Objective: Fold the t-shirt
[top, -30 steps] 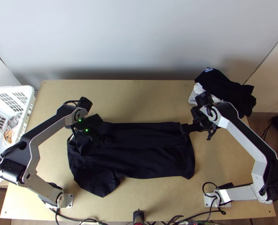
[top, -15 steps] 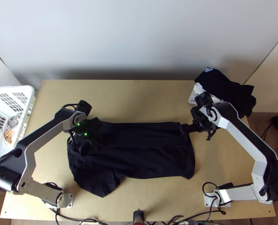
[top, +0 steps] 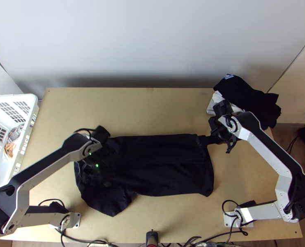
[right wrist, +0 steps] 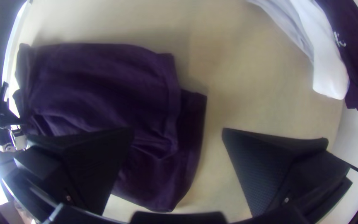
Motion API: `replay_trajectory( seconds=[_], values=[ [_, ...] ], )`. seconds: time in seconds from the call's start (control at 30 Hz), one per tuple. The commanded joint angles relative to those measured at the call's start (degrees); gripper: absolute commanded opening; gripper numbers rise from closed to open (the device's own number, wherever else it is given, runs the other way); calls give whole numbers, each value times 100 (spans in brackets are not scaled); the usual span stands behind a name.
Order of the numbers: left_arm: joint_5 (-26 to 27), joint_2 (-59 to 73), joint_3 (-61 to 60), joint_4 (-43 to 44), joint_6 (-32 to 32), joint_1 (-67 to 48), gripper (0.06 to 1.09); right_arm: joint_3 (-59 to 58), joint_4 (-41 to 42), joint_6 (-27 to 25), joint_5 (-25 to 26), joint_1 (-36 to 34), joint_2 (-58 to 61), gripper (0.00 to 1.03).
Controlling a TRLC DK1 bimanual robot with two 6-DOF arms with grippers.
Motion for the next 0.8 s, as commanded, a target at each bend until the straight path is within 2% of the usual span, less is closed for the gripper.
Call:
replay_trajectory(
  seconds=[0.0,0.03,0.07,0.23,0.33,0.43,0.53,0.6,0.77],
  values=[
    [6,-32,-329,-143,-74,-425,51,113,1,-11,7,7,23,98],
    [6,3,-312,-134,-83,-408,95,122,1,-11,7,-2,23,98],
    [6,20,-303,-125,-92,-364,104,131,1,-11,7,-2,6,98],
    [-29,-15,-153,-328,-48,-179,104,113,-79,-47,-2,112,-144,98],
    [-126,-366,-57,-433,101,23,104,17,-122,-319,-46,297,-381,98],
    [-750,-911,-127,-433,312,76,104,-185,-122,-723,-72,411,-601,98],
    [-1655,-1280,-417,-459,532,84,104,-414,-122,-978,-72,552,-785,98],
    [-1840,-1623,-540,-459,673,84,104,-599,-122,-1049,-72,780,-917,98],
    [-1875,-2115,-769,-495,673,58,104,-1390,-8,-1189,-63,1738,-1330,98]
  ],
)
